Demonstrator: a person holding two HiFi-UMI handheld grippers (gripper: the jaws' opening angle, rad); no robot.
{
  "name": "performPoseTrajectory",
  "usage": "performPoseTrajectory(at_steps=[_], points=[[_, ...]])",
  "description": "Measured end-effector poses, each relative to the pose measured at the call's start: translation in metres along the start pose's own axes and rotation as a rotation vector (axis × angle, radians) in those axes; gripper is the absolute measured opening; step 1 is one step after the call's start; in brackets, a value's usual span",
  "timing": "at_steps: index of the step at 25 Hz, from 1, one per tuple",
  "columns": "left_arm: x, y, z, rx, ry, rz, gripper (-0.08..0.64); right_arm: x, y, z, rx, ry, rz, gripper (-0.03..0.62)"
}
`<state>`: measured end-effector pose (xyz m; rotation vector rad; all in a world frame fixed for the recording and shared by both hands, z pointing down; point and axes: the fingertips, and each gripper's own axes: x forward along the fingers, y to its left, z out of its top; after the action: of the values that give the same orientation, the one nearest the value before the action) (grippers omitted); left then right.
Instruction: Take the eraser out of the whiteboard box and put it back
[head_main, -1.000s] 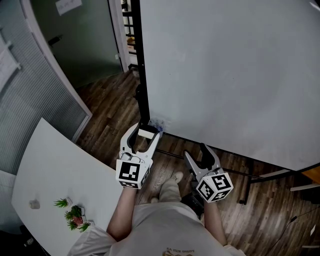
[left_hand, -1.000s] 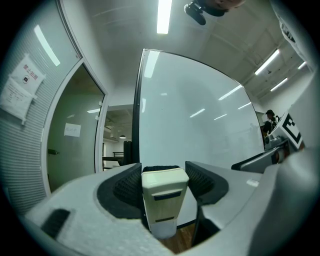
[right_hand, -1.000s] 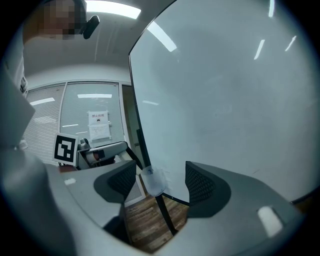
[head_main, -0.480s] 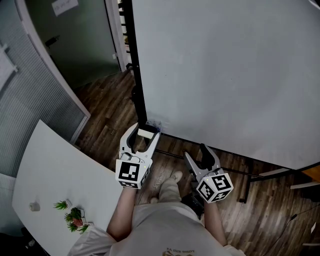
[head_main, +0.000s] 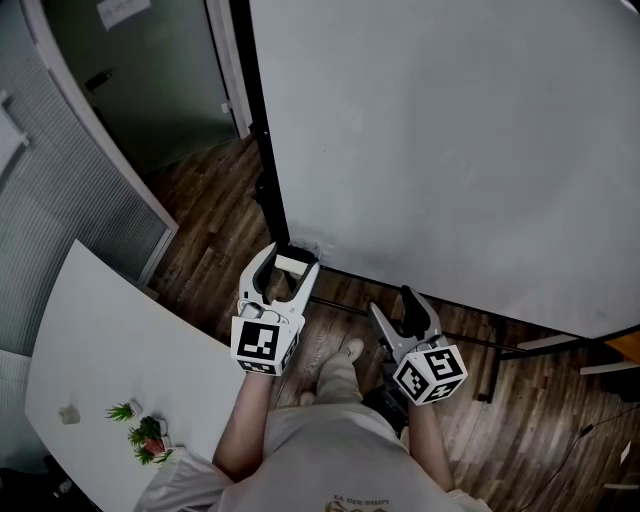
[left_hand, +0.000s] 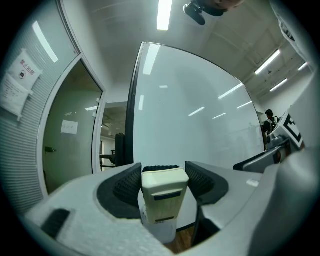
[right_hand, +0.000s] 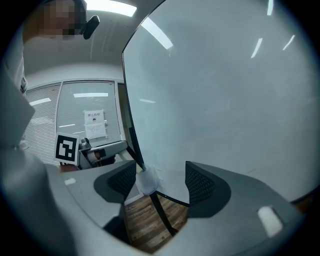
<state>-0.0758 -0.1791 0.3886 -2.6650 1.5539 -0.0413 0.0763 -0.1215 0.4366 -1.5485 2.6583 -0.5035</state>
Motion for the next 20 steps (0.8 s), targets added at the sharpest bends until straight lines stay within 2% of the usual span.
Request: performPoseTrajectory(at_steps=[20], points=[[0.012, 0.004, -0.017, -0.011, 0.038, 0.005, 0.270, 0.008, -0.013, -0.008, 0.020, 0.026, -0.005, 0.308]])
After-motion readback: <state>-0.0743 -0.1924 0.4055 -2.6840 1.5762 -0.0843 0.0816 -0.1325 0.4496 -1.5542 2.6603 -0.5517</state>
